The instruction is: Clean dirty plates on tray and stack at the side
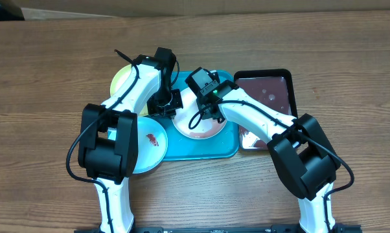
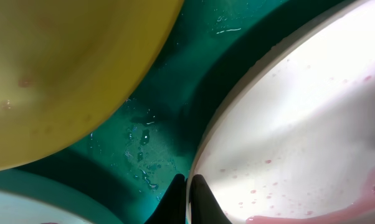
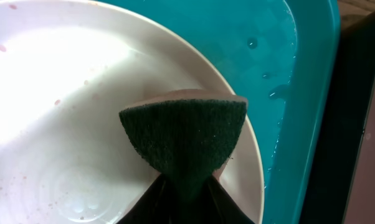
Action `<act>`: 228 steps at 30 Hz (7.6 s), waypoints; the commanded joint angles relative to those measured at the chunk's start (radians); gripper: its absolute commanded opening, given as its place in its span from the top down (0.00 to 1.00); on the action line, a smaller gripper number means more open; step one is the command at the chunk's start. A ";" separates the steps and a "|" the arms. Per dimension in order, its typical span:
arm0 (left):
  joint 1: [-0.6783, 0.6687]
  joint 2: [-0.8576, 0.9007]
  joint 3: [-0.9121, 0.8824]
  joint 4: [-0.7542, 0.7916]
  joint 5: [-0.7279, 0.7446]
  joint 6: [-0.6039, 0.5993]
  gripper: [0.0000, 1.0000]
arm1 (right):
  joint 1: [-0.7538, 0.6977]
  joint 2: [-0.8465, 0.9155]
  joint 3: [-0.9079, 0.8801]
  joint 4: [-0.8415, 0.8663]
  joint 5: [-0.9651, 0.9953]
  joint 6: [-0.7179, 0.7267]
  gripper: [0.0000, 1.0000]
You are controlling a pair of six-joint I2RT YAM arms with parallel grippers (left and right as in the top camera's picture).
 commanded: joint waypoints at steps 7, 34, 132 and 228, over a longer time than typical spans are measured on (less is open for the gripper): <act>0.000 0.008 0.015 -0.003 -0.026 -0.010 0.96 | -0.010 -0.001 -0.014 0.014 -0.004 -0.001 0.77; 0.000 0.008 0.015 0.008 -0.025 0.007 0.96 | -0.138 0.103 -0.033 0.040 -0.441 0.044 0.96; 0.040 0.000 0.286 -0.084 -0.006 0.079 0.96 | -0.899 -0.167 0.065 -0.299 -0.377 -0.103 0.00; -0.792 0.000 0.522 0.266 -1.648 0.167 0.96 | -0.899 -0.167 0.065 -0.296 -0.377 -0.103 0.00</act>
